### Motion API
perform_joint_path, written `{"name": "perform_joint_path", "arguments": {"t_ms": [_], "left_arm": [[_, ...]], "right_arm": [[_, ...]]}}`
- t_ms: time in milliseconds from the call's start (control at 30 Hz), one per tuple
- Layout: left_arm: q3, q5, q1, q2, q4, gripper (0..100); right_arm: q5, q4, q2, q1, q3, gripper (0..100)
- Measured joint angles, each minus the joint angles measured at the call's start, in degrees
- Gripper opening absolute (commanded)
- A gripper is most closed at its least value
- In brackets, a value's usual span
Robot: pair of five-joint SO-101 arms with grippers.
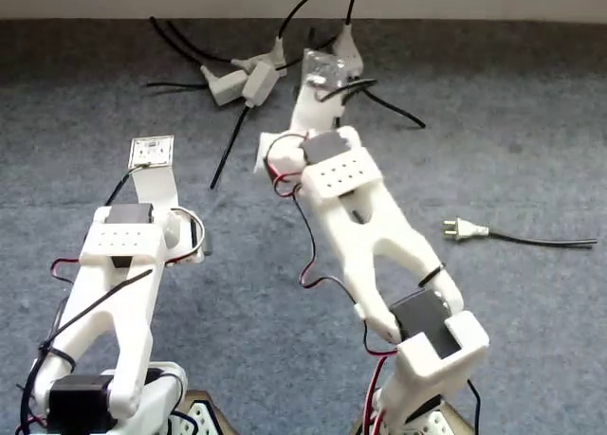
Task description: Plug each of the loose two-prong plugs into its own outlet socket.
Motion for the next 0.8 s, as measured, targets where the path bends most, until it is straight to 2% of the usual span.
{"name": "perform_joint_path", "arguments": {"t_ms": [167, 300, 467, 600, 800], "left_arm": [[0.1, 2.2, -1.0, 0.0, -0.1, 22], [0.2, 3.7, -1.0, 0.0, -0.3, 22], [0.2, 3.7, -1.0, 0.0, -0.3, 22], [0.2, 3.7, -0.9, 0.0, -0.4, 22], [0.2, 3.7, -0.9, 0.0, -0.4, 22]], "right_arm": [[-0.5, -20.0, 0.1, -0.6, 15.1, 2.2], [-4.0, -25.6, 3.0, 0.4, 19.4, 2.2], [-7.1, -26.4, 11.8, 2.2, 16.4, 2.7], [-7.4, -20.1, 14.3, 2.2, 10.3, 3.8], [-7.6, -16.2, 14.8, 2.2, 6.5, 22.4]]}}
